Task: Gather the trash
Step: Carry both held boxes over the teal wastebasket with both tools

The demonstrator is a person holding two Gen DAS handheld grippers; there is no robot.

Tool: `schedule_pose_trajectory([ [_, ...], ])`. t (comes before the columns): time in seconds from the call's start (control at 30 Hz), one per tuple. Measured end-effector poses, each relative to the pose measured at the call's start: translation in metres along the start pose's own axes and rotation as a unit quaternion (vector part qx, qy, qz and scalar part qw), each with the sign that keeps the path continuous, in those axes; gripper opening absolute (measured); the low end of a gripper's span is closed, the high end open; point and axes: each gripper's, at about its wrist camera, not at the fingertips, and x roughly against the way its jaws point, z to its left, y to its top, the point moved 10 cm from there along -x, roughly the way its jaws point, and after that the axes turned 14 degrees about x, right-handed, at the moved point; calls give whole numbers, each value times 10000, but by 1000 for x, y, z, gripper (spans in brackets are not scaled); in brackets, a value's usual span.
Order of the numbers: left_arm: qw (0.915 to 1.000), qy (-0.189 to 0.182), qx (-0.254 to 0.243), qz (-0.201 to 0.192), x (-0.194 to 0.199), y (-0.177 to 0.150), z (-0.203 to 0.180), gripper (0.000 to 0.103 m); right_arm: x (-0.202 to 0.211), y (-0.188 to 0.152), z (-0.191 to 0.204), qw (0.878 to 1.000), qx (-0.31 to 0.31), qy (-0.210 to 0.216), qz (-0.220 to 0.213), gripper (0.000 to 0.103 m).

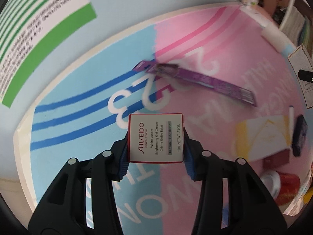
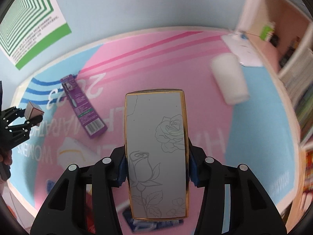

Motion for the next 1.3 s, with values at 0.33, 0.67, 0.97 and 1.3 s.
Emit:
schedule_pose_trajectory([
  [0.33, 9885, -708, -1244, -490, 64, -23, -72, 43, 97, -101, -6, 9906, -1088, -733, -375, 50],
  [0.67, 9545, -1496, -2508, -608, 125, -90, -199, 43, 169, -259, -24, 9612, -2405, -1317, -312, 50],
  [0.97, 9180, -2062, -3373, -318, 156, -206, -335, 43, 199, -417, -46, 9334, -3306, -1393, -91, 50],
  [1.3, 8802, -2056, -4261, 390, 129, -341, -449, 43, 177, -564, -63, 9072, -4083, -954, 348, 50],
])
